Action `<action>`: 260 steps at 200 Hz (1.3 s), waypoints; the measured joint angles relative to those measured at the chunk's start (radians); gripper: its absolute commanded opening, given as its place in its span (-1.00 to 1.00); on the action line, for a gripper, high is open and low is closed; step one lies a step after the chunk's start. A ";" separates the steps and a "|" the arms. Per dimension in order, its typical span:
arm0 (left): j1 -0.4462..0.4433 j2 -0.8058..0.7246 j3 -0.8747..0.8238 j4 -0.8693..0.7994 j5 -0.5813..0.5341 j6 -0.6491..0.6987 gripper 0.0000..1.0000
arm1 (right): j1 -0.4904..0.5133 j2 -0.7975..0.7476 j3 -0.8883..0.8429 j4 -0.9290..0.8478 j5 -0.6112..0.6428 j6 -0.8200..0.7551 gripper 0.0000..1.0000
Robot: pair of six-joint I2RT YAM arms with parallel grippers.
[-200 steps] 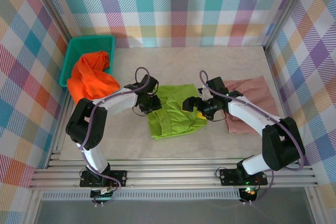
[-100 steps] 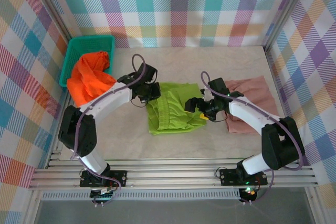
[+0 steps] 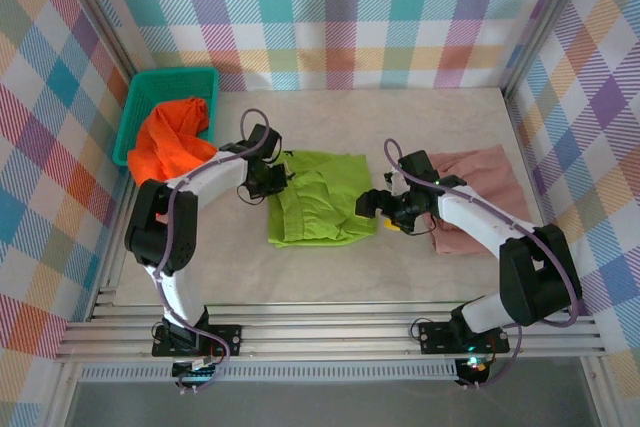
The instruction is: Fold and stack the shorts
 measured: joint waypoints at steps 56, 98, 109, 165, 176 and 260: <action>0.007 0.027 -0.010 0.044 0.010 0.030 -0.42 | 0.059 0.069 0.100 -0.002 0.015 -0.009 0.46; 0.007 -0.150 -0.084 0.050 0.067 -0.016 0.50 | 0.080 0.198 0.139 0.022 0.019 -0.015 0.07; 0.006 -0.237 -0.110 0.050 0.092 -0.035 0.53 | 0.080 0.229 0.139 0.026 0.019 -0.016 0.00; -0.126 -0.458 -0.331 0.089 0.171 -0.180 0.42 | 0.080 0.296 0.130 0.055 0.018 -0.007 -0.07; -0.147 -0.441 -0.375 0.092 0.181 -0.203 0.39 | 0.080 0.297 0.130 0.058 0.018 -0.007 -0.07; -0.217 -0.303 -0.393 0.156 0.177 -0.280 -0.53 | 0.079 0.296 0.124 0.059 0.019 -0.004 -0.01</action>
